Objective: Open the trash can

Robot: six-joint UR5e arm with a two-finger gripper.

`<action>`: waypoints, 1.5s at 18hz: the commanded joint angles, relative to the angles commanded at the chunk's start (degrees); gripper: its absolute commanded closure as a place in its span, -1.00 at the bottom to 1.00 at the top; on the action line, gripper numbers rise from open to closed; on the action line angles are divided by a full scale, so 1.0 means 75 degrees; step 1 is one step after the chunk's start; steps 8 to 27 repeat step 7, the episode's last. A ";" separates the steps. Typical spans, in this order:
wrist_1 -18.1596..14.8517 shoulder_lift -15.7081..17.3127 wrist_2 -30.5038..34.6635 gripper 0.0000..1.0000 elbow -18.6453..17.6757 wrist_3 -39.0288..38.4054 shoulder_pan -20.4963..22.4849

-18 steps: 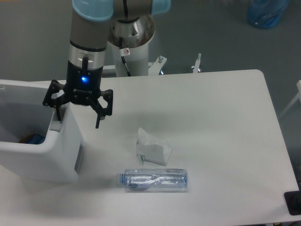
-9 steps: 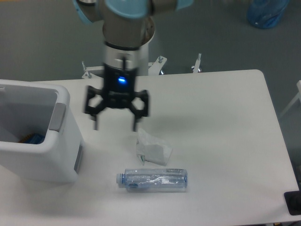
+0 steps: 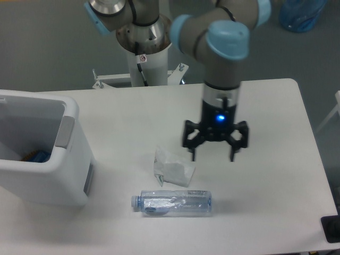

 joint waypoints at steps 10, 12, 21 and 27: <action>-0.0035 -0.0235 0.0679 -1.00 -0.0222 0.2031 0.0071; -0.0035 -0.0235 0.0679 -1.00 -0.0222 0.2031 0.0071; -0.0035 -0.0235 0.0679 -1.00 -0.0222 0.2031 0.0071; -0.0035 -0.0235 0.0679 -1.00 -0.0222 0.2031 0.0071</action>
